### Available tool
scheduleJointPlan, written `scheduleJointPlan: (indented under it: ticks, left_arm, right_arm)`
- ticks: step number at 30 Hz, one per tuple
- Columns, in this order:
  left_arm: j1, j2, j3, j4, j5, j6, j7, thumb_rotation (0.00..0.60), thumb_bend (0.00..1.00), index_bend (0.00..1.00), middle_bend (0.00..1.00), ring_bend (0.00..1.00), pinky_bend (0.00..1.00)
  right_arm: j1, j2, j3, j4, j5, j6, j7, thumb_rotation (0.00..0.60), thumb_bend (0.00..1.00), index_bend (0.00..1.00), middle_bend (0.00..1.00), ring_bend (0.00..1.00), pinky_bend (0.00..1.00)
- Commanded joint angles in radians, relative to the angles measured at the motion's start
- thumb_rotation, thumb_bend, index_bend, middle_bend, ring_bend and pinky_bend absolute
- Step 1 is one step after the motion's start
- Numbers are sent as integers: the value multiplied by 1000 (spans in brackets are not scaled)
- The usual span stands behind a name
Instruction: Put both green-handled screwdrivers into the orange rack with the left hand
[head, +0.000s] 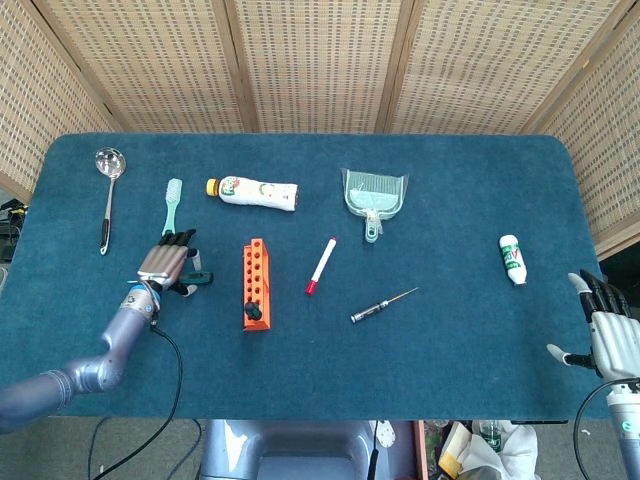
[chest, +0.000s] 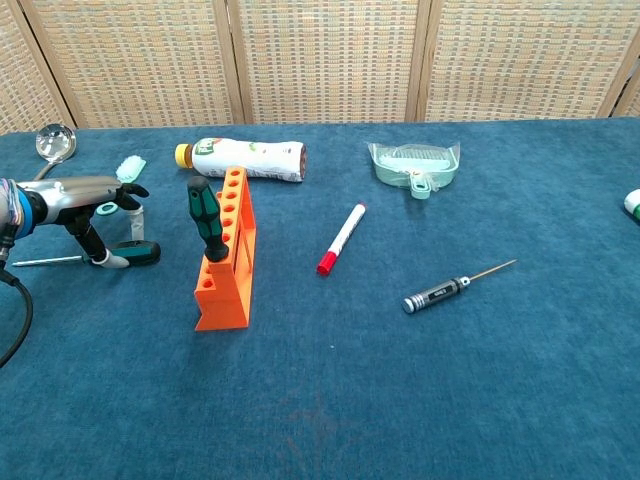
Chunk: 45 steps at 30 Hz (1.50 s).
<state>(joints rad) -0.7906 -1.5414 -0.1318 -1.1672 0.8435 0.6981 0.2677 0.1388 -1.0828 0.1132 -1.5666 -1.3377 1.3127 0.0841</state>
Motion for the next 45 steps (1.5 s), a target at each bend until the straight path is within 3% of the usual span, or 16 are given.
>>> scheduleJointPlan:
  ticks: [1, 4, 11, 16, 19, 25, 35, 45]
  left_arm:
    - [-3, -4, 2, 4, -1, -2, 5, 600, 276, 479, 0, 0, 0]
    - [-5, -9, 2, 6, -8, -7, 8, 600, 293, 493, 0, 0, 0]
    - [0, 7, -8, -21, -1, 12, -6, 600, 412, 628, 0, 0, 0]
    - [29, 75, -44, -104, 44, 50, -88, 600, 416, 641, 0, 0, 0]
    - [54, 130, -72, -167, 86, 75, -166, 600, 417, 641, 0, 0, 0]
    - [137, 269, -163, -323, 259, 147, -497, 600, 419, 641, 0, 0, 0]
    - [196, 444, -217, -485, 446, 171, -880, 600, 433, 646, 0, 0, 0]
    - [143, 506, -263, -584, 451, 142, -975, 600, 441, 646, 0, 0, 0]
  right_arm:
    - [1, 0, 0, 1, 1, -1, 0, 600, 0, 0, 0, 0, 0]
    - [1, 1, 0, 1, 2, -3, 5, 600, 0, 0, 0, 0, 0]
    - [0, 3, 1, 2, 1, 0, 10, 600, 0, 0, 0, 0, 0]
    - [0, 3, 0, 1, -2, 2, 11, 600, 0, 0, 0, 0, 0]
    - [-1, 3, 0, 0, -3, 3, 9, 600, 0, 0, 0, 0, 0]
    - [-4, 2, -2, -6, -8, 12, 3, 600, 0, 0, 0, 0, 0]
    - [-5, 4, -3, -10, -11, 16, 5, 600, 0, 0, 0, 0, 0]
    - [-4, 9, 0, -9, -8, 12, 16, 600, 0, 0, 0, 0, 0]
